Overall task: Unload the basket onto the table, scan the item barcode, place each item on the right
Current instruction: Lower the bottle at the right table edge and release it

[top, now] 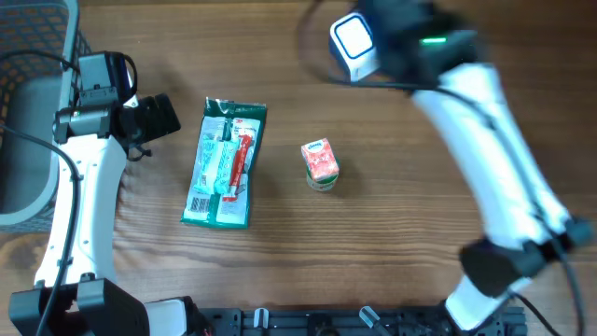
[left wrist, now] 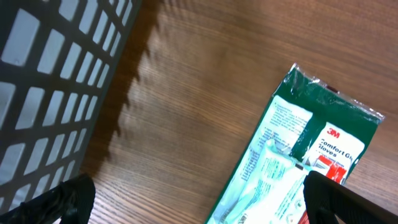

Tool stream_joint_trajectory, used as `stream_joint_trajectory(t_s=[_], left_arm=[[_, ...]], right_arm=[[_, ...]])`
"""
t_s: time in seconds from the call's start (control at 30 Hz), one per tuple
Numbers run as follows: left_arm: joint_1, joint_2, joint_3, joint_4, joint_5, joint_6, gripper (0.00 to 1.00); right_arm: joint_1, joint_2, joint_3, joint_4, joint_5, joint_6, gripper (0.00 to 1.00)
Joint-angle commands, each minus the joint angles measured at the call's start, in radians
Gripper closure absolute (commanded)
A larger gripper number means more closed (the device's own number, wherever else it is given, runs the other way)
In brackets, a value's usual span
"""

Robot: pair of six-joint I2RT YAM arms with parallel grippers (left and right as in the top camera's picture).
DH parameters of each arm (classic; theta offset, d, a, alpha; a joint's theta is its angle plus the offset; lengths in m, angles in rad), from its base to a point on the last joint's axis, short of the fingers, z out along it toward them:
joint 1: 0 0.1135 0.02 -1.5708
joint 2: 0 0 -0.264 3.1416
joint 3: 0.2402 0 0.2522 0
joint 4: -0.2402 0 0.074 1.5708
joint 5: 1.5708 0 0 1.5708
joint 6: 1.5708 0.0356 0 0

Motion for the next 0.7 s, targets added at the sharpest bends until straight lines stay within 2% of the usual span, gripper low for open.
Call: stream_joint_trajectory(t_s=[0.0, 0.07, 0.2, 0.5, 0.67], left_arm=[[0.003, 0.004, 0.001, 0.003, -0.008, -0.009, 0.0], [0.003, 0.004, 0.001, 0.003, -0.008, -0.009, 0.0], [0.003, 0.004, 0.001, 0.003, -0.008, -0.009, 0.0], [0.003, 0.003, 0.001, 0.003, -0.008, -0.009, 0.0], [0.003, 0.004, 0.001, 0.003, -0.008, -0.009, 0.0]], right_arm=[[-0.213, -0.043, 0.002, -0.172, -0.461, 0.237, 0.86], [-0.318, -0.036, -0.011, -0.269, -0.576, 0.237, 0.87], [-0.402, -0.037, -0.116, -0.256, -0.616, 0.228, 0.87], [-0.423, -0.037, -0.435, -0.009, -0.583, 0.18, 0.87], [-0.495, -0.037, -0.567, 0.142, -0.702, 0.095, 0.87]])
